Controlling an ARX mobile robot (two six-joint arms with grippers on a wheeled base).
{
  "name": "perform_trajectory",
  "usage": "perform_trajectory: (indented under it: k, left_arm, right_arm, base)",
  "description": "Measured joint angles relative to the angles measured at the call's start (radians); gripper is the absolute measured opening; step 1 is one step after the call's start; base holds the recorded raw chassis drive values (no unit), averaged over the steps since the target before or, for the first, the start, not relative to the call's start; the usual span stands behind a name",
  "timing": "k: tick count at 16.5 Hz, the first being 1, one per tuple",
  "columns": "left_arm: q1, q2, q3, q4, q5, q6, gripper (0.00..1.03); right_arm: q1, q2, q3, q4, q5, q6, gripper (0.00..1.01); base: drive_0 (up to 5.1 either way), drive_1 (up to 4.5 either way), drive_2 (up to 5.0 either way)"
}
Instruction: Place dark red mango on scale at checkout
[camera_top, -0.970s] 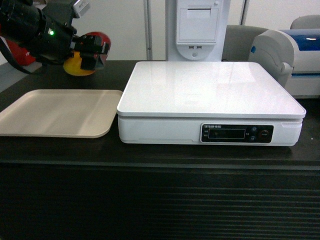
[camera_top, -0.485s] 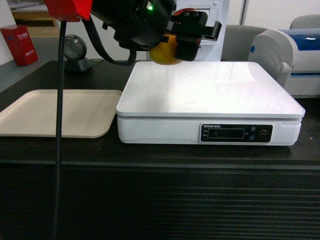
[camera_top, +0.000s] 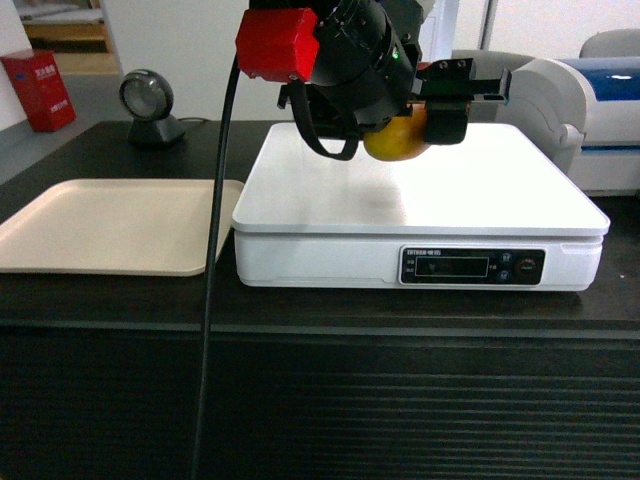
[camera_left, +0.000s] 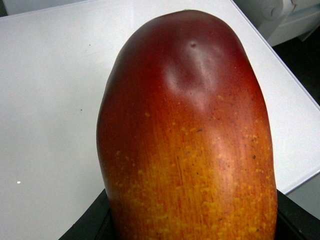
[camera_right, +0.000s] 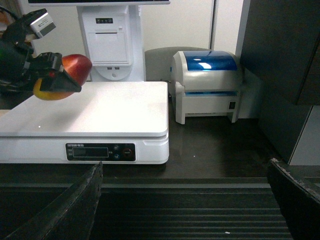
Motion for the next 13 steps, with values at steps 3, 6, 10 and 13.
perform_trajectory:
  k: [3,6,10,13]
  left_arm:
    - [-0.002,0.078,0.128,-0.081,-0.033,-0.075,0.58]
    - [-0.011,0.167,0.254,-0.175,-0.075,-0.124,0.58]
    - [-0.027,0.263,0.387,-0.282,-0.130,-0.147,0.58]
    - [-0.027,0.307,0.454,-0.356,-0.167,-0.154,0.59]
  right_arm:
    - [0.000,0.000,0.000,0.000,0.000,0.000,0.98]
    - [0.000,0.000,0.000,0.000,0.000,0.000,0.98]
    - [0.000,0.000,0.000,0.000,0.000,0.000,0.98]
    - [0.000,0.000,0.000,0.000,0.000,0.000,0.98]
  base:
    - [0.0,0.00,0.0]
    - [0.0,0.00,0.0]
    - [0.0,0.00,0.0]
    - [0.0,0.00,0.0]
